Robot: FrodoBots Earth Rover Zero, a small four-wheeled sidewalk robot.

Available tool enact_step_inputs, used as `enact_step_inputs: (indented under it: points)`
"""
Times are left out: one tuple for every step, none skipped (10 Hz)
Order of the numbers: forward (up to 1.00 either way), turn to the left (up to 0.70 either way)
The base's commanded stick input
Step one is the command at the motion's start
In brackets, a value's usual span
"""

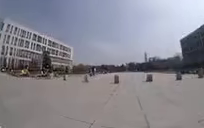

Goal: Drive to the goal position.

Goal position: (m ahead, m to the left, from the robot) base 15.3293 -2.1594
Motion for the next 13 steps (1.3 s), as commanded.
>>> enact_step_inputs:
  points:
    - [0.85, -0.34]
    - [0.85, -0.34]
    - [0.85, -0.34]
    - [0.85, -0.26]
    - [0.85, 0.0]
    - [0.85, 0.0]
    - [0.85, 0.0]
    - [0.85, 0.0]
    - [0.85, 0.0]
    - [0.85, 0.0]
    - [0.85, 0.0]
    - [0.85, 0.0]
    - [0.85, 0.0]
